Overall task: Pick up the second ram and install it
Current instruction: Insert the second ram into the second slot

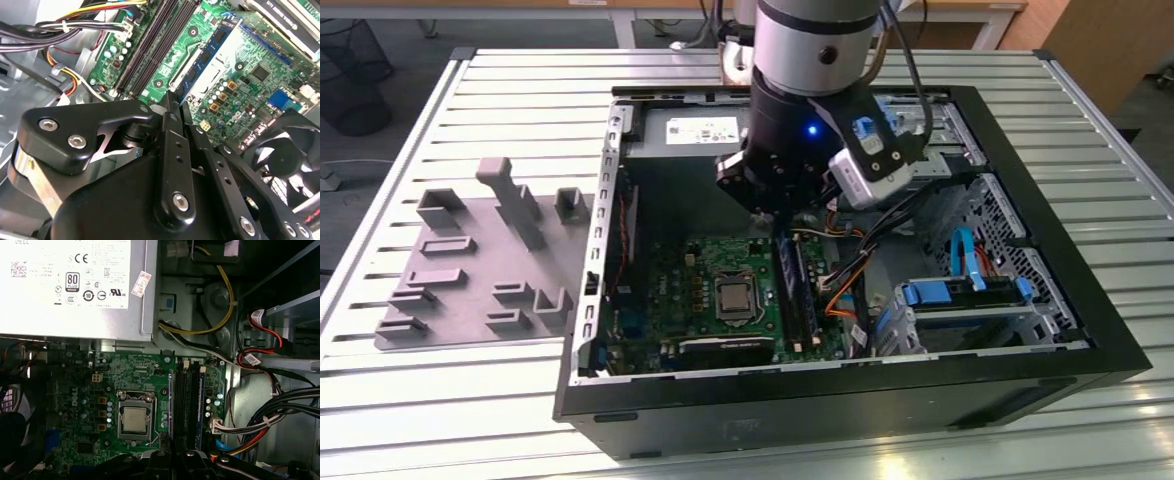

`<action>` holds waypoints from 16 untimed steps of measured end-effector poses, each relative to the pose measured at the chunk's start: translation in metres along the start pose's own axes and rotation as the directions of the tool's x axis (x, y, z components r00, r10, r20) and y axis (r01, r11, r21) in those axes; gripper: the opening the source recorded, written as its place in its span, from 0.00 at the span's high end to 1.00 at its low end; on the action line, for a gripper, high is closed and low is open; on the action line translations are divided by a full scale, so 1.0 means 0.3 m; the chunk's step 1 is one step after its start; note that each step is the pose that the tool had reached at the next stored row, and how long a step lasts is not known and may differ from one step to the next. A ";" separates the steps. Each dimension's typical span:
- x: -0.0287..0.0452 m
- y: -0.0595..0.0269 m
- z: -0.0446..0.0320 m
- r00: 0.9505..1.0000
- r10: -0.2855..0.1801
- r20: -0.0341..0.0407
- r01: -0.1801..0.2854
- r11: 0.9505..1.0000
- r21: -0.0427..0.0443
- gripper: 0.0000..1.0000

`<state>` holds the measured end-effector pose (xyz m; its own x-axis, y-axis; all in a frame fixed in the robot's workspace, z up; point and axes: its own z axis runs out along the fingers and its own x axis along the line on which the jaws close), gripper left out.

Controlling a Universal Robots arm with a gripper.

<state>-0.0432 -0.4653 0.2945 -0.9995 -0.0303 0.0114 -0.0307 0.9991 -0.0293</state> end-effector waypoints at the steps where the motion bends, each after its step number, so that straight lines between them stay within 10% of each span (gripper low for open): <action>1: 0.000 0.000 0.007 1.000 0.004 0.000 -0.004 1.000 0.000 0.86; 16: -0.009 0.001 0.063 1.000 0.024 -0.001 -0.024 1.000 0.000 0.86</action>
<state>-0.0408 -0.4655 0.2756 -0.9999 -0.0068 0.0115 -0.0071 0.9995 -0.0294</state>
